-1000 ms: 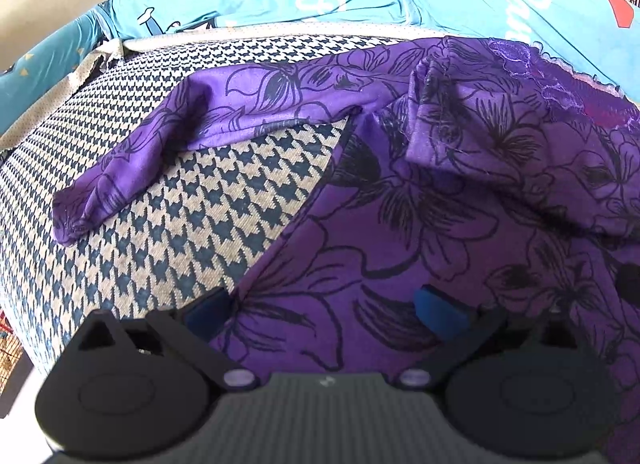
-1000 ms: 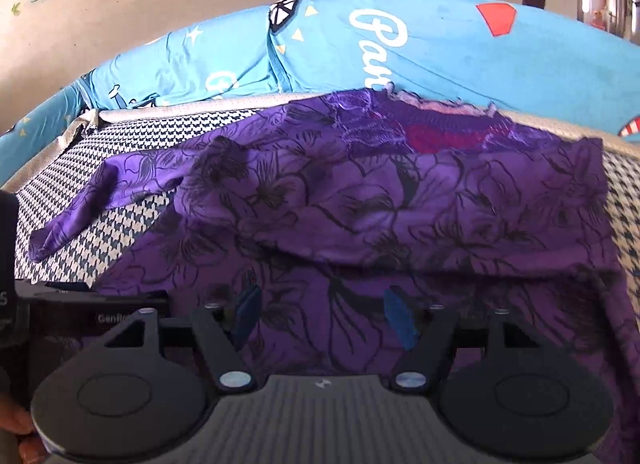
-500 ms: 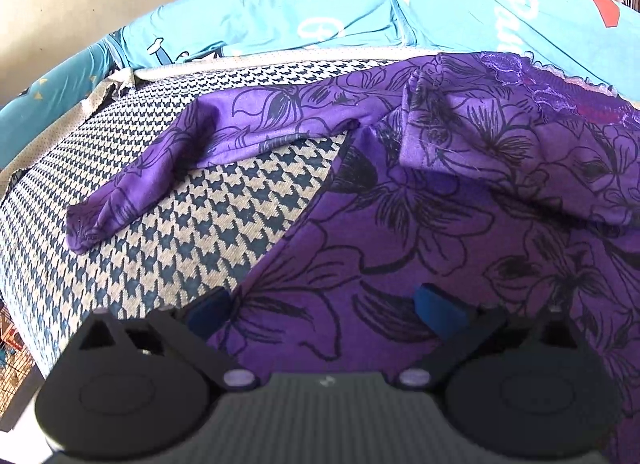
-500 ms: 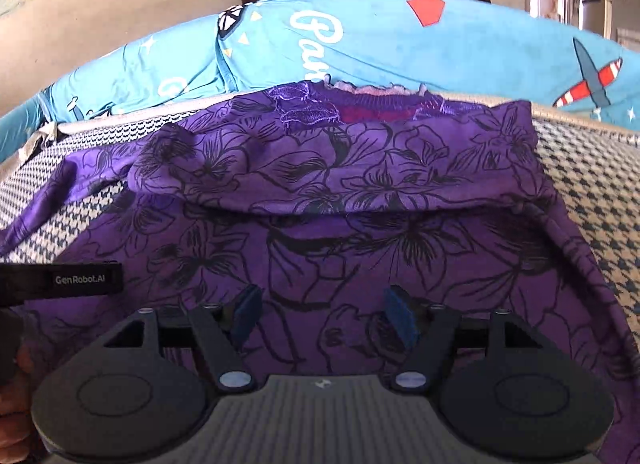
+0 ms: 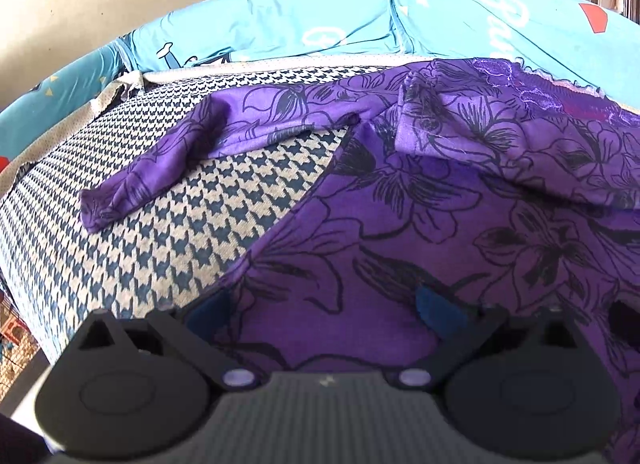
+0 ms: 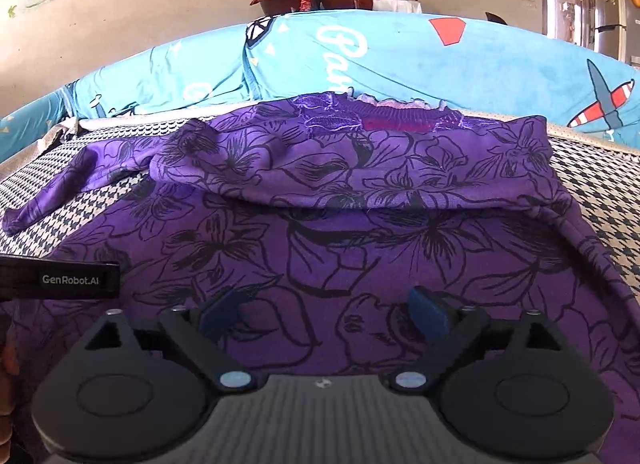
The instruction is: Fold clothes
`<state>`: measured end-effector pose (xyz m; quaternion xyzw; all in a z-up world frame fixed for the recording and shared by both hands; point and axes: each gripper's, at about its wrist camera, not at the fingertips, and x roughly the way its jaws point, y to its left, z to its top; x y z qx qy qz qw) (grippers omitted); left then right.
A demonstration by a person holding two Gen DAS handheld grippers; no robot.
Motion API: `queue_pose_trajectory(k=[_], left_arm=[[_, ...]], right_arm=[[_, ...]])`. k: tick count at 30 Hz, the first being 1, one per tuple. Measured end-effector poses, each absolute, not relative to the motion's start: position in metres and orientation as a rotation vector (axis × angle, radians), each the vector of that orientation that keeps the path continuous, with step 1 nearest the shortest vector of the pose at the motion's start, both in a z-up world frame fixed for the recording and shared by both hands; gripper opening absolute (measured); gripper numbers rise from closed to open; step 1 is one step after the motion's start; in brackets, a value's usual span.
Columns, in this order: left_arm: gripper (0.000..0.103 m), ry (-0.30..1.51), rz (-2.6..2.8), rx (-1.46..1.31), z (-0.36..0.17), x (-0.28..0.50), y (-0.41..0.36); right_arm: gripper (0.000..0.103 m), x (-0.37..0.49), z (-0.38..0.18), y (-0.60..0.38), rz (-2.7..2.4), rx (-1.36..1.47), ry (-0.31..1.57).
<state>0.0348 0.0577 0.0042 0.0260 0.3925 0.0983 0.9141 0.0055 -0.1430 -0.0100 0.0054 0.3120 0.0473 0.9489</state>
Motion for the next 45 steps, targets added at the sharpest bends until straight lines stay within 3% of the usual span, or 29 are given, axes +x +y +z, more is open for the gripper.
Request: queue_pose_trajectory(k=[14,45], left_arm=[[0.103,0.811,0.169,0.037,0.006,0.010,0.064],[0.103,0.869,0.205,-0.002,0.009,-0.017,0.067]], right_arm=[[0.101,0.005,-0.011,-0.144,0.125,0.015,0.640],[0.103,-0.014,-0.014,-0.139,0.123,-0.042,0.635]])
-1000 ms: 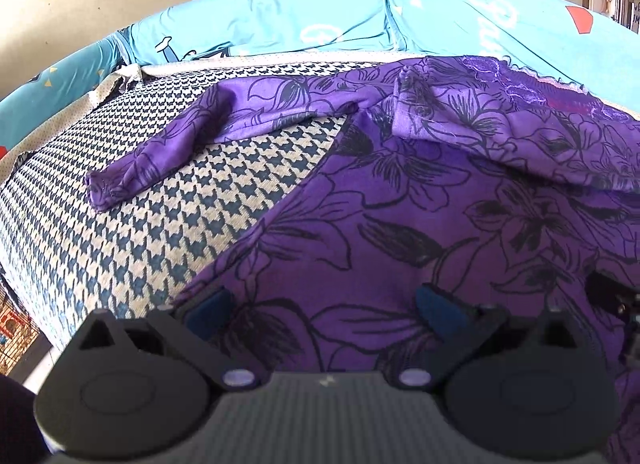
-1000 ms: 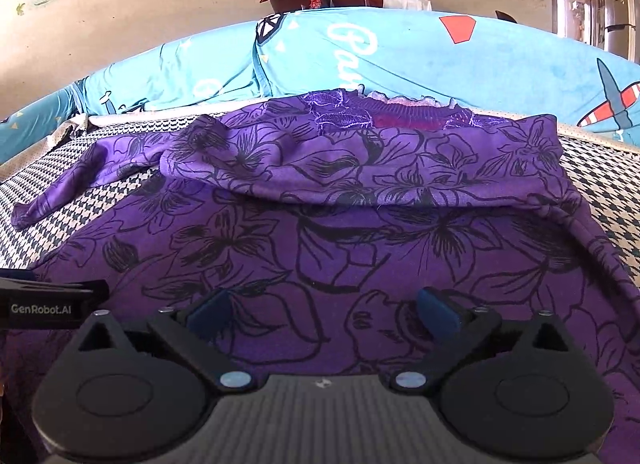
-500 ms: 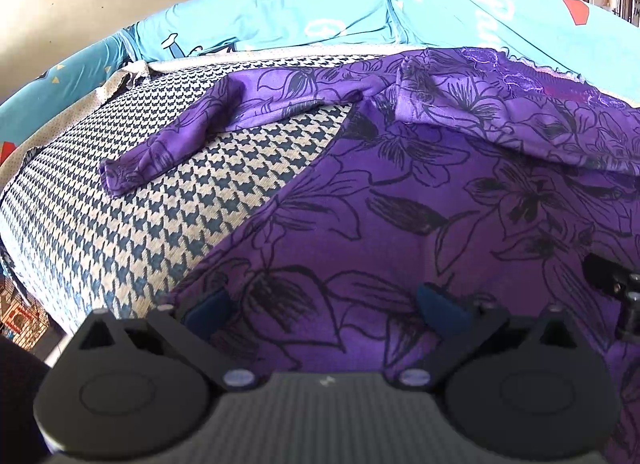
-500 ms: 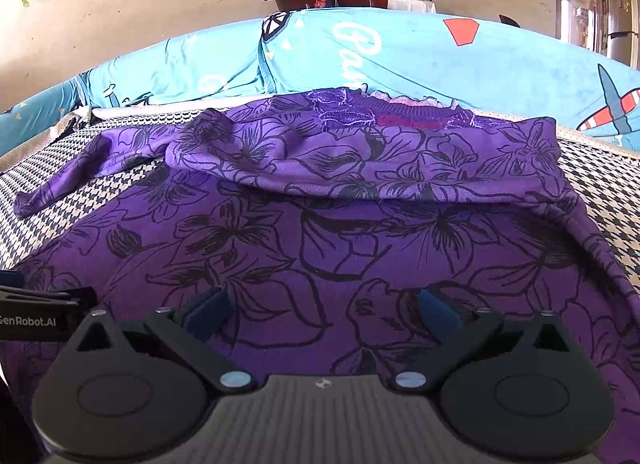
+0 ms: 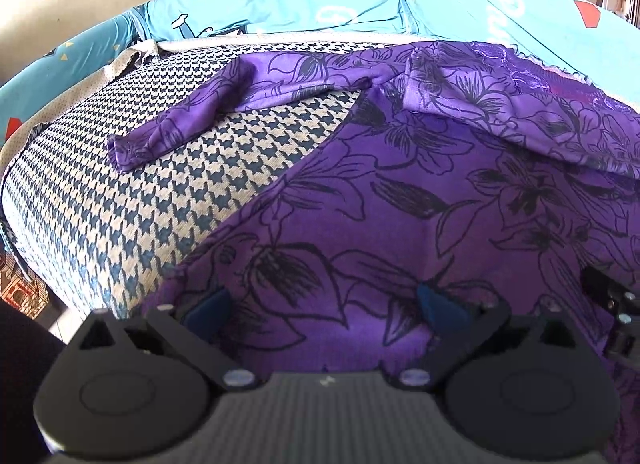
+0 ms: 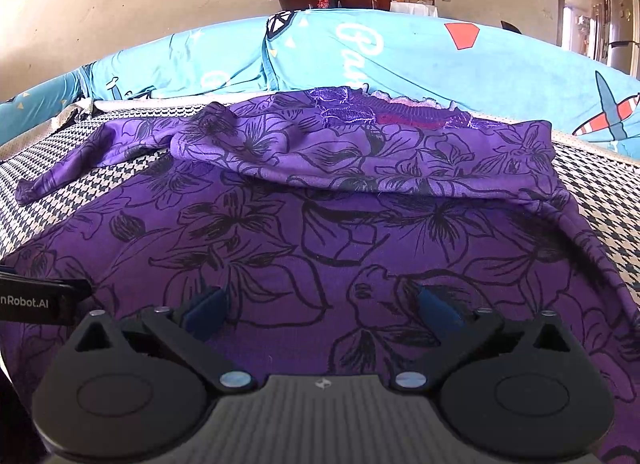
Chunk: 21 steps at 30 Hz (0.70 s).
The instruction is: Fold clothes
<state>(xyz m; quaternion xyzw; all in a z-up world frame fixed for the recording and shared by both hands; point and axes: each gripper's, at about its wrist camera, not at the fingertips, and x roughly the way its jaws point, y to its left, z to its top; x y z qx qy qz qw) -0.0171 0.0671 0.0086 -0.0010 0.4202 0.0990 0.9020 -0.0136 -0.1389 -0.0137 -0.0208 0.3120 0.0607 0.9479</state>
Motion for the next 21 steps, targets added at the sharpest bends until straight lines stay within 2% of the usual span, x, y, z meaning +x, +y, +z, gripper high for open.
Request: queue_pose_trajectory(k=[21], left_arm=[[0.103,0.855,0.174,-0.026,0.0093,-0.0217,0.0730]], right_arm=[[0.103,-0.0136,-0.0158,-0.1367,0.117,-0.050,0.630]])
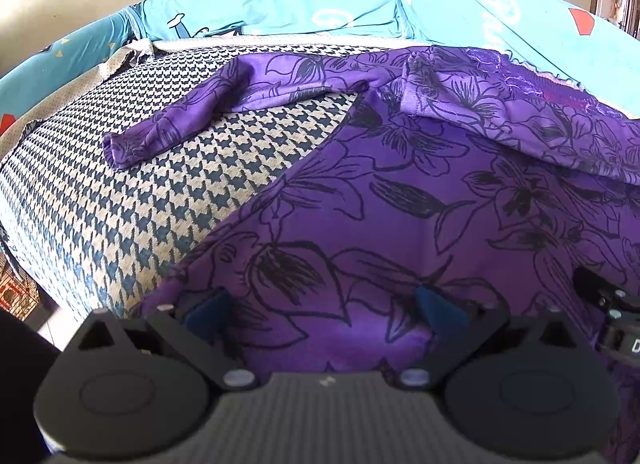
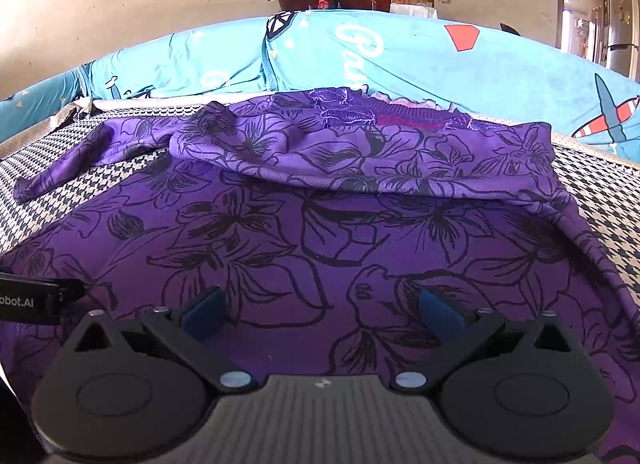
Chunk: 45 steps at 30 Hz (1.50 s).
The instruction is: Fold clothes
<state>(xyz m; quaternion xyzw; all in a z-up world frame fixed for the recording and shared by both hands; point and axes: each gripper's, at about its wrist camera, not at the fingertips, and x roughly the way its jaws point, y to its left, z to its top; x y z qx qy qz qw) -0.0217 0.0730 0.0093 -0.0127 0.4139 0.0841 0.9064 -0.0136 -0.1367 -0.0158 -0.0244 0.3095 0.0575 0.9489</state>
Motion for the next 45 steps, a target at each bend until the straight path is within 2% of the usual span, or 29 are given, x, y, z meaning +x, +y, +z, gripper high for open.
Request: queue_pose_trajectory(k=[9,24,45], left_arm=[[0.103,0.868,0.203,-0.076,0.015,-0.011,0.092],[0.103,0.885,0.428,-0.271,0.020,0.029,0.187],[0.103,0.901,0.462,-0.439,0.037,0.087,0.273]], right_arm=[[0.103,-0.013,-0.016,-0.137,0.117,-0.052,0.629],[0.103,-0.013,-0.017,-0.136,0.115,-0.056,0.627],[0.103,-0.013,-0.017,-0.135,0.109,-0.063,0.628]])
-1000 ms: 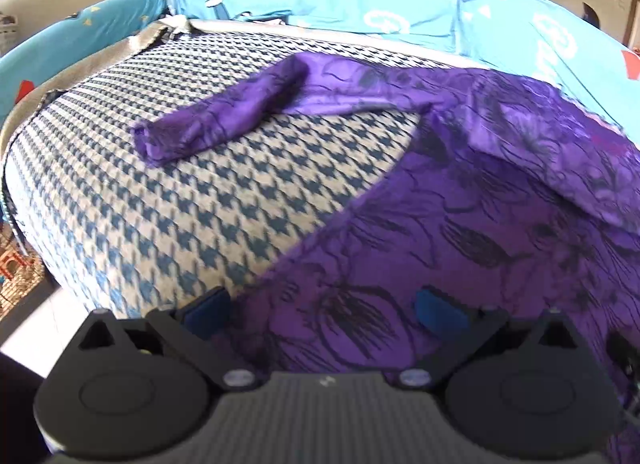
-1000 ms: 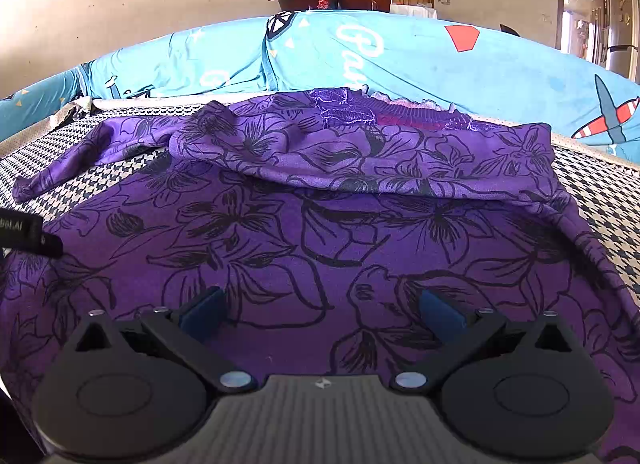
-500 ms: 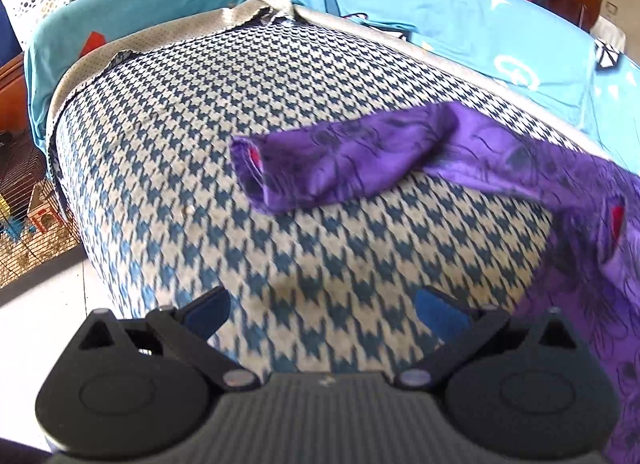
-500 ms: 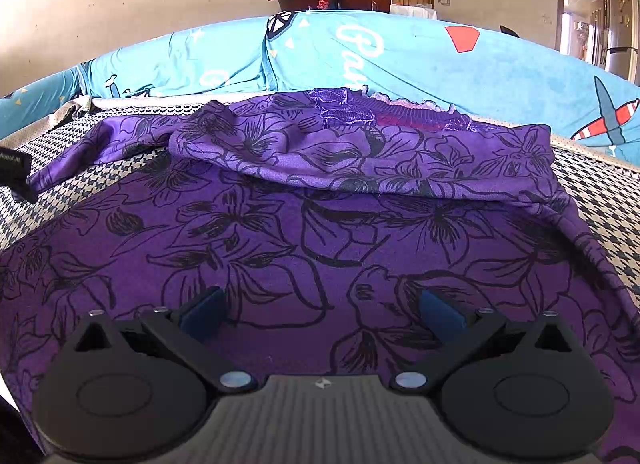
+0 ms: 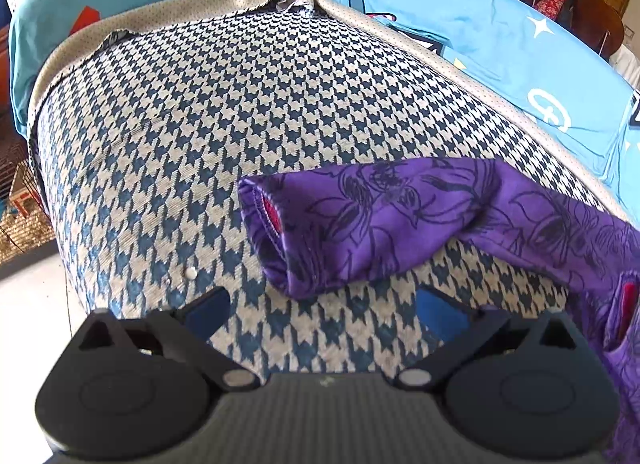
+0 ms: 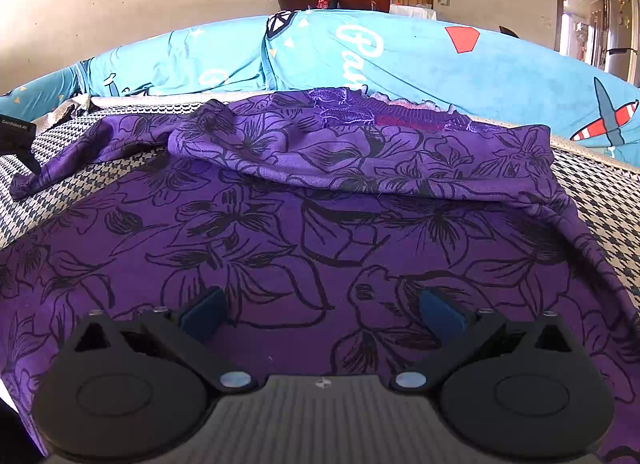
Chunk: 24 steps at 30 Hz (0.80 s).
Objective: Fold clothes
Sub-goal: 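Move the left gripper toward the other blouse sleeve cuff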
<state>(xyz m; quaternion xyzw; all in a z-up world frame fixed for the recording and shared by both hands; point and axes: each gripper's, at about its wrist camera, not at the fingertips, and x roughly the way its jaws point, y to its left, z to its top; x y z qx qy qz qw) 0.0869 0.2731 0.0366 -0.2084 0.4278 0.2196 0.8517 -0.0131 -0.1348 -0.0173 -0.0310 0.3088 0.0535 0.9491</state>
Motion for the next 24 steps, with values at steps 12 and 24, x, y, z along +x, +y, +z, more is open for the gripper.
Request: queue_pose_trajectory(k=[12,24], left_arm=[[0.102,0.945,0.408,-0.533,0.027,0.107,0.294],[0.073,0.905,0.366,-0.524,0.031,0.126,0.288]], right_arm=[[0.103,-0.012,-0.017,-0.134,0.103,-0.070,0.634],[0.103,-0.012,-0.018,-0.133,0.100,-0.075,0.634]])
